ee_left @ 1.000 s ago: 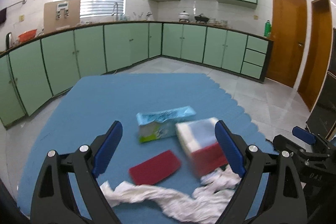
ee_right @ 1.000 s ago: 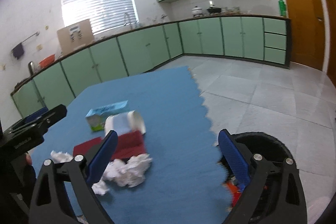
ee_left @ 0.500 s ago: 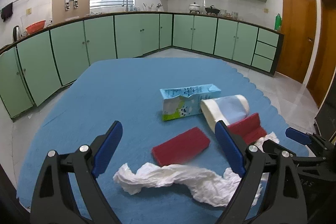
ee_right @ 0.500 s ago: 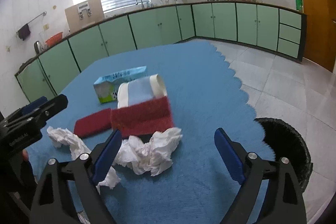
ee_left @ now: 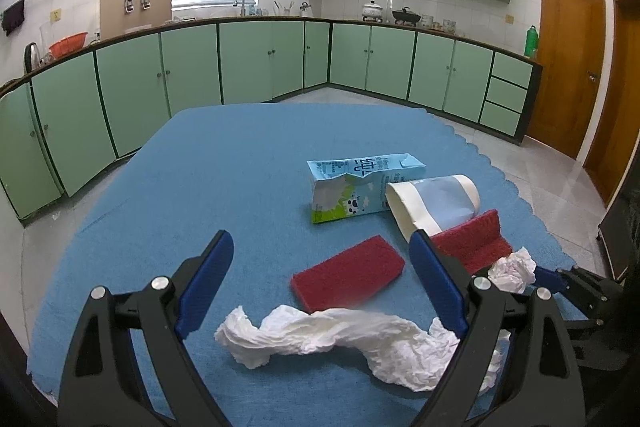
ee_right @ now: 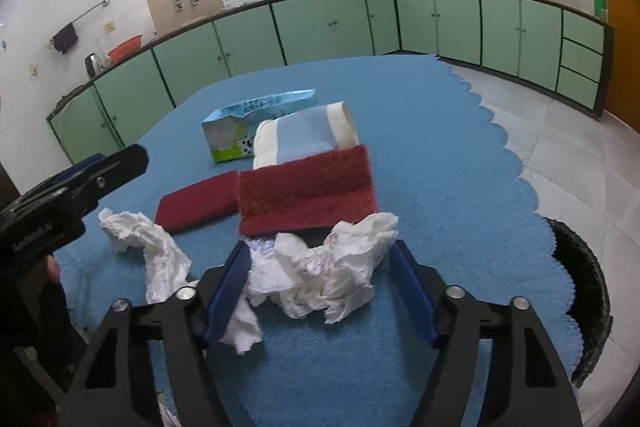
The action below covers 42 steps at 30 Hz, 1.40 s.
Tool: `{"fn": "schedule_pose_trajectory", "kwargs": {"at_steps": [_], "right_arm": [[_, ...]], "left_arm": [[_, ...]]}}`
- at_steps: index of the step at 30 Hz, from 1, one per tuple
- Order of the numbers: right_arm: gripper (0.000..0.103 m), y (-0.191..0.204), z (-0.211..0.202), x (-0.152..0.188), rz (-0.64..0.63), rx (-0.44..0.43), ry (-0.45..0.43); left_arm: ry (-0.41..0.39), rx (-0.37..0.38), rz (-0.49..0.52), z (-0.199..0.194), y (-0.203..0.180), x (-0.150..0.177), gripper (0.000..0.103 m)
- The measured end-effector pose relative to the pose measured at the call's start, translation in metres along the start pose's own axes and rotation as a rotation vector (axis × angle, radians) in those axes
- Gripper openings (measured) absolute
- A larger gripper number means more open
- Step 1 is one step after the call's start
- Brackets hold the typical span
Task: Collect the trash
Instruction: 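Grasp the crumpled white tissue with the right tool, then grasp the red scouring pad with the left tool while the right tool holds the tissue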
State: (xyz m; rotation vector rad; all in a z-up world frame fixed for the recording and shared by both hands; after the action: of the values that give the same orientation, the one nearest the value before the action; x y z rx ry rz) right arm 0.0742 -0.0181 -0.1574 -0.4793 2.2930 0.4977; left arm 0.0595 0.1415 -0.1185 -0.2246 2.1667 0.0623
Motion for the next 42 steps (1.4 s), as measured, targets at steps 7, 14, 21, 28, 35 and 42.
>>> {"fn": "schedule_pose_trajectory", "kwargs": {"at_steps": [7,14,21,28,35,42], "right_arm": [[0.045,0.001,0.001,0.003,-0.004,-0.053,0.019],[0.027,0.004,-0.004,0.001,-0.011,-0.080,0.014],[0.023,0.002,-0.012,-0.003,0.002,-0.082,-0.004],[0.021,-0.006,-0.022,-0.007,0.026,-0.064,-0.039],[0.020,-0.018,-0.033,-0.014,0.054,-0.050,-0.074],[0.020,-0.032,-0.037,-0.017,0.074,-0.025,-0.083]], "left_arm": [[0.006,0.005,0.004,0.003,-0.005,0.001,0.087],[0.023,0.007,0.005,0.007,-0.007,0.005,0.087],[0.039,0.006,0.004,0.011,-0.009,0.009,0.087],[0.062,0.002,0.001,0.018,-0.006,0.013,0.087],[0.050,0.011,-0.001,0.014,-0.009,0.010,0.087],[0.036,0.051,-0.001,0.009,-0.019,0.005,0.087]]}}
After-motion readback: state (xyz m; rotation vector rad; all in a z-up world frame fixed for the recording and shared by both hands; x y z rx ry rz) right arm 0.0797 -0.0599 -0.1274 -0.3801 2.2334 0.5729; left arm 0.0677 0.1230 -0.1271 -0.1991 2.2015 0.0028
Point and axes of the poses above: each gripper's, at about its wrist camera, not at the fingertips, and z roughly the way its jaws point, y to its left, x to its underside, the point moved 3 cm from there along z, roughly the way its jaws point, and after that the axes turned 2 degrees about y, right-handed, at the moved point
